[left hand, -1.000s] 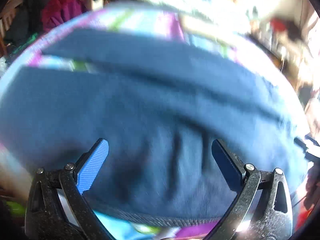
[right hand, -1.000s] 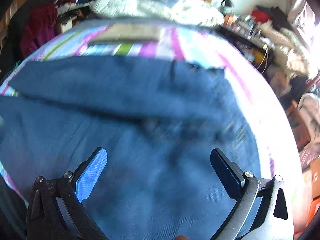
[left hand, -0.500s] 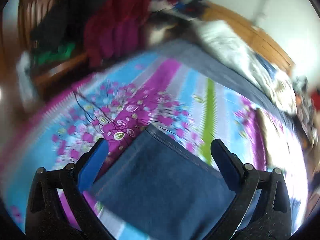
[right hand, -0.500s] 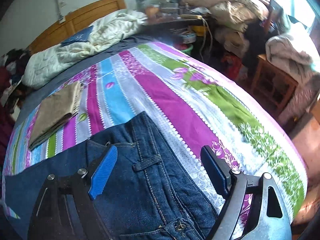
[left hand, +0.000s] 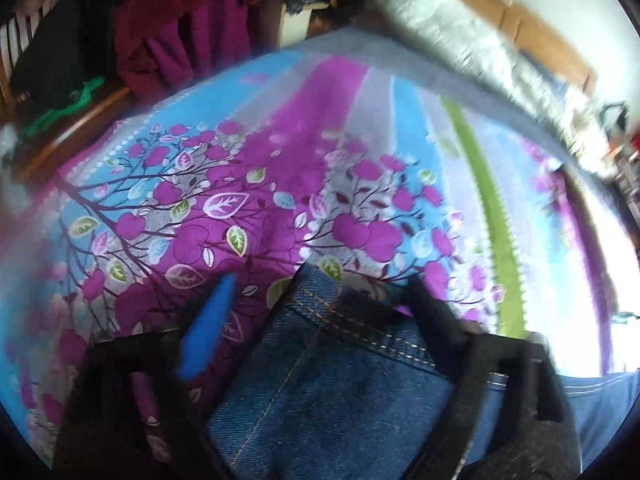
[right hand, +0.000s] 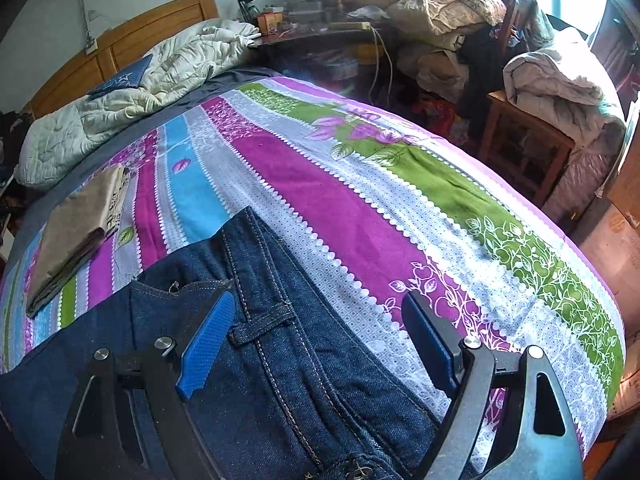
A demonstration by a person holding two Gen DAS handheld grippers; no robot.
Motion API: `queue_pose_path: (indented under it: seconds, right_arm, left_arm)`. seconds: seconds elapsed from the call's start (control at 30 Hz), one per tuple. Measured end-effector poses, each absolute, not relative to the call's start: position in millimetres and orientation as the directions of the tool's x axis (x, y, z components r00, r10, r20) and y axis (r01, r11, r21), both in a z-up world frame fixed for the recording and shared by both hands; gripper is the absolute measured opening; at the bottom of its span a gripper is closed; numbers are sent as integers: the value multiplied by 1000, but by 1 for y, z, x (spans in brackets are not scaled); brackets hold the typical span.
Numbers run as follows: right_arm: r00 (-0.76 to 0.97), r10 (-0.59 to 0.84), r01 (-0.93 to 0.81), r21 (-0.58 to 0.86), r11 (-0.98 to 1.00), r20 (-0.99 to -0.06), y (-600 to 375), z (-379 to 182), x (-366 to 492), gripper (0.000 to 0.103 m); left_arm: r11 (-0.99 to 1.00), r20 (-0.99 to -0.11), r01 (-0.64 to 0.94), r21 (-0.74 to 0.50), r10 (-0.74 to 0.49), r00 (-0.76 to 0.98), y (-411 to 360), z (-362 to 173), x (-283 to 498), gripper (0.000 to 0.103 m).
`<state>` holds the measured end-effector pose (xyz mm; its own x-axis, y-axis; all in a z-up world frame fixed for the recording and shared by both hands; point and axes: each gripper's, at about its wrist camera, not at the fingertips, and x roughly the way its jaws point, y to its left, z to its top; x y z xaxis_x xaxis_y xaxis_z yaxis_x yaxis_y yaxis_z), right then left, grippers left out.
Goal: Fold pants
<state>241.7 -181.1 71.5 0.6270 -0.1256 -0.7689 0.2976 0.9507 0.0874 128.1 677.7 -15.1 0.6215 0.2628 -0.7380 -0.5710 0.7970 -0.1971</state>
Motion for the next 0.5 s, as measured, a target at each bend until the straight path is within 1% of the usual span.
queue_pose_path:
  seconds: [0.03,0.1,0.17,0.23,0.33,0.43,0.5]
  right_arm:
    - [630,-120,281,82,956,-767,-177,69,243,88]
    - [629,-105,262,84,961,-770,-172,66,245,88]
    - [630,-78,247,104,963,-772,-170,63,248,88]
    - [633,-65,225,104,969,-771,-171,62,250,88]
    - [641,-65,196,82,977,-764,-178,62,254,88]
    - [631,-38,168,88,982,-774,-186,56,272,88]
    - [626,11,130,119,984,-780,-185,52,290,88]
  left_arm:
    - [791,-731,-571,-219,255,633,680,-16,123,39]
    - [778,-721,-572,-258,240,651,685,-17,116,31]
    - [780,-711,-566,-267,237,662,684,-18,116,27]
    - [795,-690,-559,-233,270,671,675,-12,113,21]
    - [811,-665,-552,-194,305,682,664,-7,110,15]
    - [820,-645,-544,-180,319,694,660,-4,108,13]
    - [816,-646,-547,-187,317,694,663,-6,109,12]
